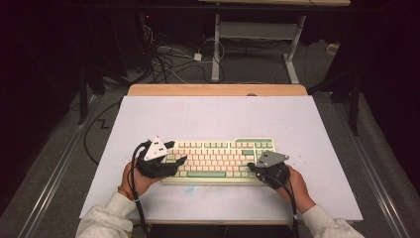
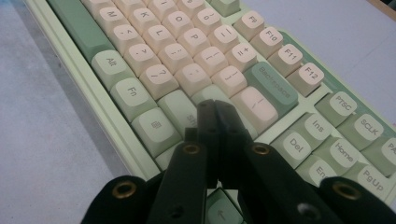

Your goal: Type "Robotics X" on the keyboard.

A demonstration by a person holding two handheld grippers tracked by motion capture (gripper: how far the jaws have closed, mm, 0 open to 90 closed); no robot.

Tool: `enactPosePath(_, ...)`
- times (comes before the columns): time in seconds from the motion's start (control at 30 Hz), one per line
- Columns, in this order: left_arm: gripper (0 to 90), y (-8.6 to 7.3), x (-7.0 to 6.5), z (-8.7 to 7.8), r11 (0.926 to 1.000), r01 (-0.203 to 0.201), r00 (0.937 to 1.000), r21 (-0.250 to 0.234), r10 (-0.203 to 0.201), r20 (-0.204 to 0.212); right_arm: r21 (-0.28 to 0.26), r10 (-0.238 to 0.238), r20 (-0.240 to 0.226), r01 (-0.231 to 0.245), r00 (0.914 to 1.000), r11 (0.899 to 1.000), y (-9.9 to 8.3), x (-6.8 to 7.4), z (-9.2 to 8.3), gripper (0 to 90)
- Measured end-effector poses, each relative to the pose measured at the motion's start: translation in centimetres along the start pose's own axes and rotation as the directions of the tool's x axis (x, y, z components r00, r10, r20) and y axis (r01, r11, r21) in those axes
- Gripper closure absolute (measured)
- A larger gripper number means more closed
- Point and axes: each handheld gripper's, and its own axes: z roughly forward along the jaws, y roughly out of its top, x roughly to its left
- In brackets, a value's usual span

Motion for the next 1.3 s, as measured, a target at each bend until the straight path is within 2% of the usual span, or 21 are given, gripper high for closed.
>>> enactPosePath(0.03,39.2,0.0,0.0,0.0,1.0000,0.001,1.0000,0.000,-0.001,0.005,-0.001,-0.002,0.001,0.002,1.0000,1.000,0.0,0.0,0.0,90.0)
enactPosePath(0.07,43.1,0.1,0.1,0.1,1.0000,-0.001,0.9998,-0.002,0.001,0.018,-0.002,-0.001,-0.001,0.001,1.0000,1.000,0.0,0.0,0.0,90.0)
enactPosePath(0.1,49.6,0.1,0.1,0.1,1.0000,-0.002,0.9997,-0.003,0.002,0.023,0.000,0.001,-0.001,-0.001,1.0000,1.000,0.0,0.1,0.0,90.0)
enactPosePath(0.17,56.6,0.2,0.1,0.2,1.0000,-0.002,0.9994,0.001,0.002,0.033,0.000,0.002,-0.001,-0.002,1.0000,1.000,0.0,0.1,0.0,90.0)
enactPosePath(0.2,65.3,0.3,0.1,0.3,1.0000,-0.004,0.9993,0.005,0.004,0.036,-0.001,-0.001,-0.002,0.001,1.0000,1.000,0.0,0.0,0.0,90.0)
enactPosePath(0.23,65.3,0.4,0.1,0.4,0.9999,-0.004,0.9992,0.014,0.004,0.041,-0.001,-0.001,-0.002,0.001,1.0000,1.000,0.0,0.0,0.0,90.0)
enactPosePath(0.3,79.5,0.5,0.0,0.7,0.9994,-0.015,0.9986,0.033,0.013,0.050,0.000,-0.004,0.001,0.004,1.0000,1.000,0.0,0.1,0.0,90.0)
enactPosePath(0.33,79.5,0.6,0.0,0.9,0.9991,-0.014,0.9984,0.040,0.012,0.056,0.000,-0.004,0.001,0.004,1.0000,1.000,0.0,0.1,0.0,90.0)
enactPosePath(0.37,84.3,0.7,0.0,1.1,0.9987,-0.018,0.9981,0.047,0.015,0.060,0.001,0.002,-0.001,-0.002,1.0000,1.000,0.0,0.1,0.0,90.0)
enactPosePath(0.43,87.7,0.8,-0.1,1.5,0.9982,-0.017,0.9974,0.058,0.013,0.070,0.001,0.001,0.000,-0.001,1.0000,1.000,0.0,0.1,0.0,90.0)
enactPosePath(0.6,87.8,1.5,-0.4,2.9,0.9937,-0.035,0.9965,0.107,0.026,0.080,-0.001,0.001,0.002,-0.001,1.0000,1.000,0.0,0.1,0.0,90.0)
enactPosePath(0.87,87.8,2.2,-0.5,4.7,0.9860,-0.040,0.9951,0.162,0.025,0.095,-0.003,0.003,0.004,-0.003,1.0000,1.000,-0.1,0.1,0.0,90.0)
enactPosePath(1.0,87.8,2.2,-0.5,5.5,0.9801,-0.048,0.9958,0.193,0.032,0.086,-0.003,-0.003,0.004,0.003,1.0000,1.000,0.0,0.1,0.0,90.0)
enactPosePath(1.1,87.8,2.2,-0.4,5.9,0.9791,-0.042,0.9962,0.199,0.025,0.084,-0.003,-0.001,0.004,0.001,1.0000,1.000,-0.1,0.1,0.0,90.0)
enactPosePath(1.3,87.8,2.3,-0.5,6.9,0.9708,-0.061,0.9957,0.232,0.043,0.082,-0.003,-0.005,0.003,0.005,1.0000,1.000,-0.1,0.1,0.0,90.0)
